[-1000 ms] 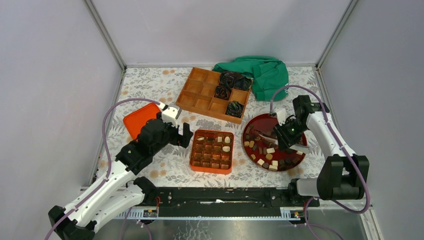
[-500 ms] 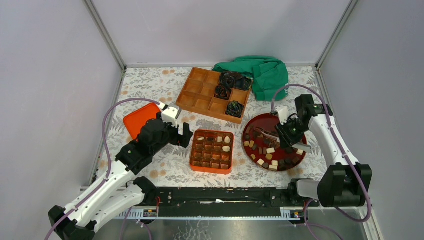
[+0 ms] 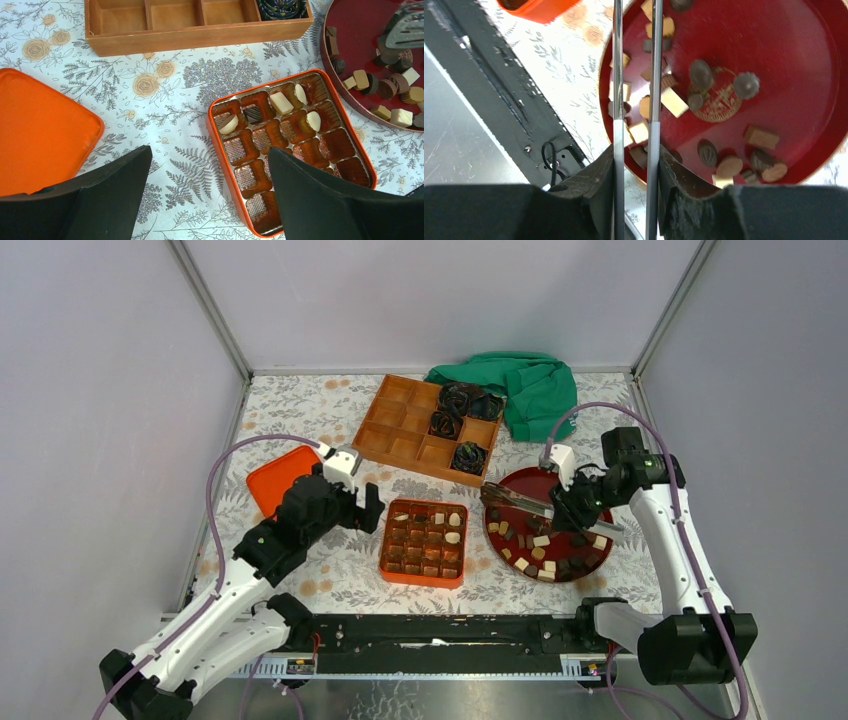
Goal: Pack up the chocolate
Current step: Pick up the fake chocolate from the plate, then place the fake chocolate in the packing box.
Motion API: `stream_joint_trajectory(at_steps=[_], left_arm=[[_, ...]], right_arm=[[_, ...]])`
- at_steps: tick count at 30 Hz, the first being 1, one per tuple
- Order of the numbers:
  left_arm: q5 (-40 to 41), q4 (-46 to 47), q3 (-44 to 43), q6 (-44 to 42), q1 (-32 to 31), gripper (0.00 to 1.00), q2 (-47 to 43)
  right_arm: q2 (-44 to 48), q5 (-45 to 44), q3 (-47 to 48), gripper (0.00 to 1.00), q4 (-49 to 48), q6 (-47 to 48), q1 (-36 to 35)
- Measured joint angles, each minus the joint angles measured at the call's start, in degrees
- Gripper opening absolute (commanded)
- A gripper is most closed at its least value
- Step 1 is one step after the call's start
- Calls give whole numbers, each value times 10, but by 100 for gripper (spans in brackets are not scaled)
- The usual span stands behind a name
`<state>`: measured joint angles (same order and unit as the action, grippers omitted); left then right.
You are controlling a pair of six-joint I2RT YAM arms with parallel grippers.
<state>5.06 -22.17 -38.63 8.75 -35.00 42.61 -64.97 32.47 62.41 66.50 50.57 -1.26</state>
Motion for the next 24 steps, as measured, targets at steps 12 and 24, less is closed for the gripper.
stream_joint_trajectory(at_steps=[12, 24], left_arm=[[-1, 4, 0, 0, 14, 94, 2], [-17, 8, 0, 0, 26, 93, 17]], right_arm=[[-57, 53, 9, 0, -33, 40, -154], [-127, 9, 33, 8, -91, 21, -240]])
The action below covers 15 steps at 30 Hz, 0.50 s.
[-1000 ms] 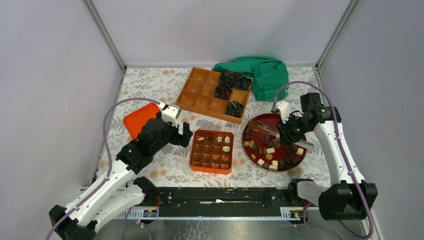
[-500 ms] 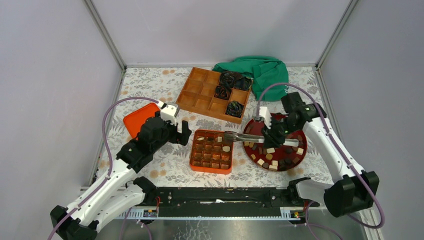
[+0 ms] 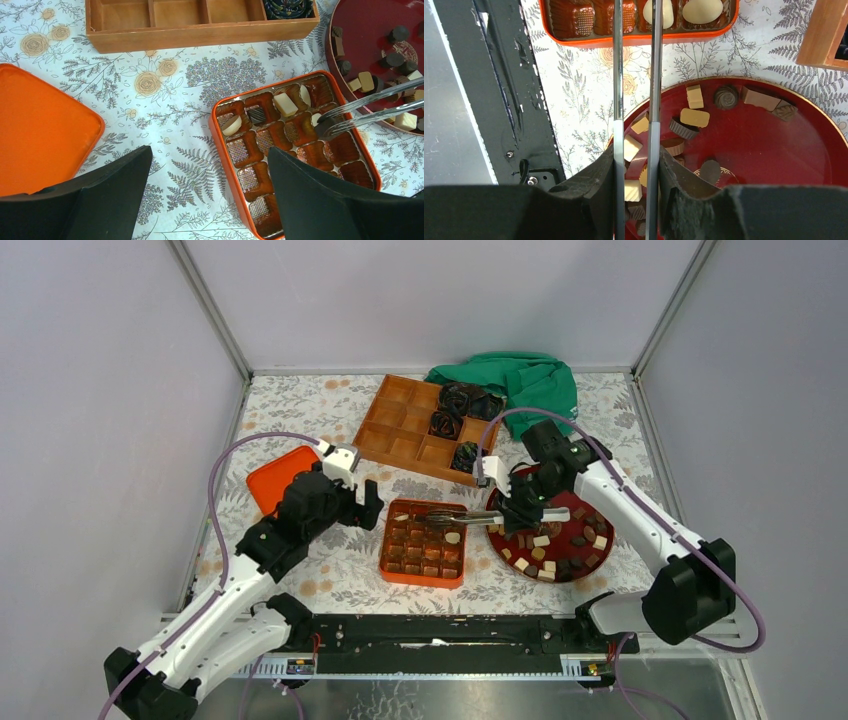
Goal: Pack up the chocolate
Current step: Place the fake chocolate in the packing box.
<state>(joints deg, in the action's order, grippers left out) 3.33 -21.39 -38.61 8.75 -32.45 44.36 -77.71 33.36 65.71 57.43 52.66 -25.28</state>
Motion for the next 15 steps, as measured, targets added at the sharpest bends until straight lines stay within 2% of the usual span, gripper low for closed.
stream_joint_trajectory(at_steps=[15], left_arm=[[-11, 0, 0, 0, 9, 93, 4]], right_arm=[[-35, -48, 0, 37, -28, -37, -33]])
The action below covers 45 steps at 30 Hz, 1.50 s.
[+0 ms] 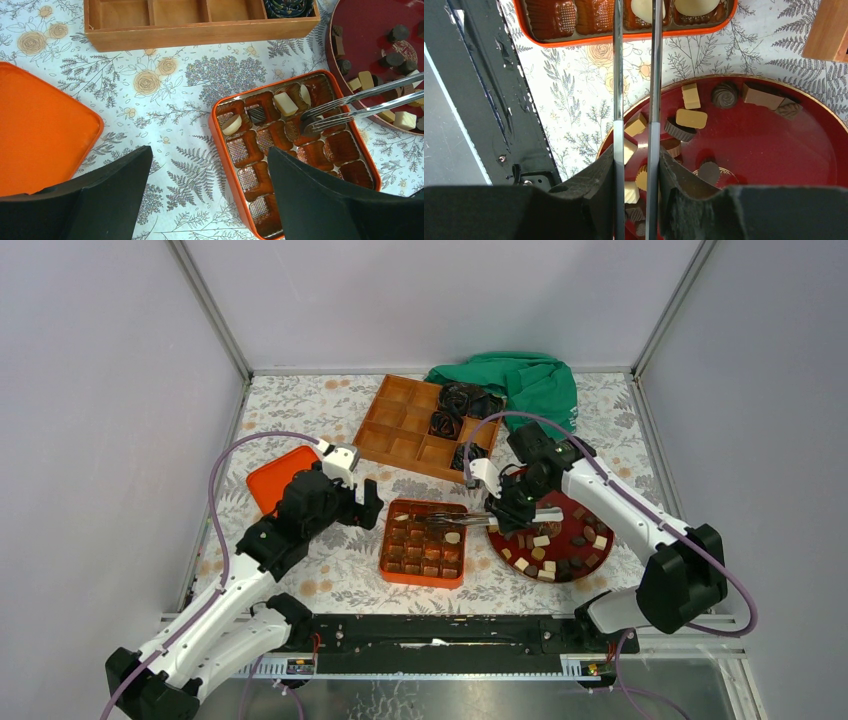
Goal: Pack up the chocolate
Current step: Place the fake chocolate in the packing box, then pick up the fake chocolate from the plate.
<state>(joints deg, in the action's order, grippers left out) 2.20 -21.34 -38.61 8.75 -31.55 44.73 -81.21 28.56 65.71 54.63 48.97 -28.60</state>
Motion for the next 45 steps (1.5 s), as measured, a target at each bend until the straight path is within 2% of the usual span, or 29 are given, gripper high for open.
stream_joint_trajectory(at_steps=[9, 19, 23, 29, 32, 36, 45], left_arm=[[-3, 0, 0, 0, 2, 93, 0], [-4, 0, 0, 0, 2, 93, 0], [-6, 0, 0, 0, 5, 93, 0], [-10, 0, 0, 0, 9, 93, 0], [-10, 0, 0, 0, 9, 93, 0], [-12, 0, 0, 0, 9, 93, 0], [-24, 2, 0, 0, 9, 93, -11]], right_arm=[[-3, -7, 0, 43, -1, -13, -3], [2, 25, 1, 39, 15, -14, 12], [42, 69, -7, 39, 20, -10, 70], [157, 150, -72, 39, 16, 2, 249], [192, 162, -113, 39, 1, 1, 313], [199, 149, -153, 40, -10, -5, 331], [218, 101, -180, 40, -49, -35, 350]])
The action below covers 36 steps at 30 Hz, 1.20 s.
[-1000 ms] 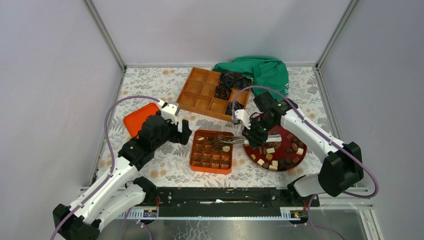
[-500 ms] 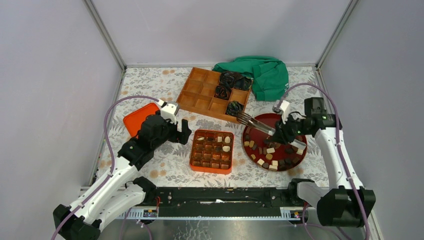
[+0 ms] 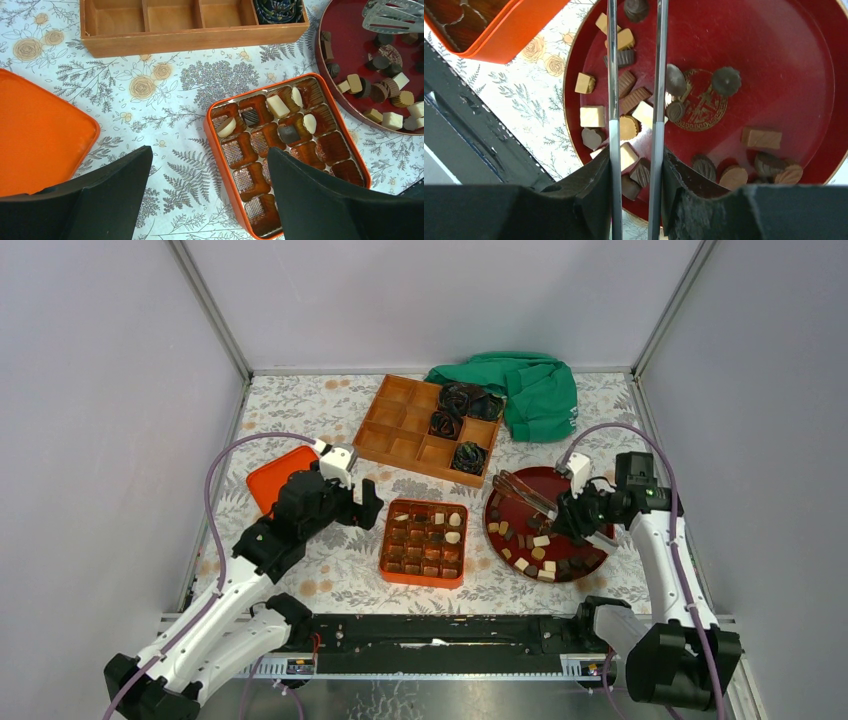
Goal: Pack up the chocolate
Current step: Pick up the fake chocolate from the plate, then adjust the packing box at the center of the board.
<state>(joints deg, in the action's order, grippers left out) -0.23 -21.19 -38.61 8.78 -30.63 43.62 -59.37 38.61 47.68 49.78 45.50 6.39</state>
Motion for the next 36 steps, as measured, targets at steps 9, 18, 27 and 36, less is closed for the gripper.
stream_joint_trajectory(at_steps=[9, 18, 27, 36], left_arm=[[-13, 7, 0, 0, 0, 93, -3], [-21, 9, 4, 0, 0, 93, -17], [-30, 10, 4, 0, 0, 93, -32], [-38, 11, 4, 0, 0, 93, -40]], right_arm=[[30, -19, -16, 40, -12, -15, 40], [18, -61, 18, 40, 39, 11, 71], [16, -128, 67, 40, 118, 67, 129], [15, -172, 67, 41, 156, 95, 146]])
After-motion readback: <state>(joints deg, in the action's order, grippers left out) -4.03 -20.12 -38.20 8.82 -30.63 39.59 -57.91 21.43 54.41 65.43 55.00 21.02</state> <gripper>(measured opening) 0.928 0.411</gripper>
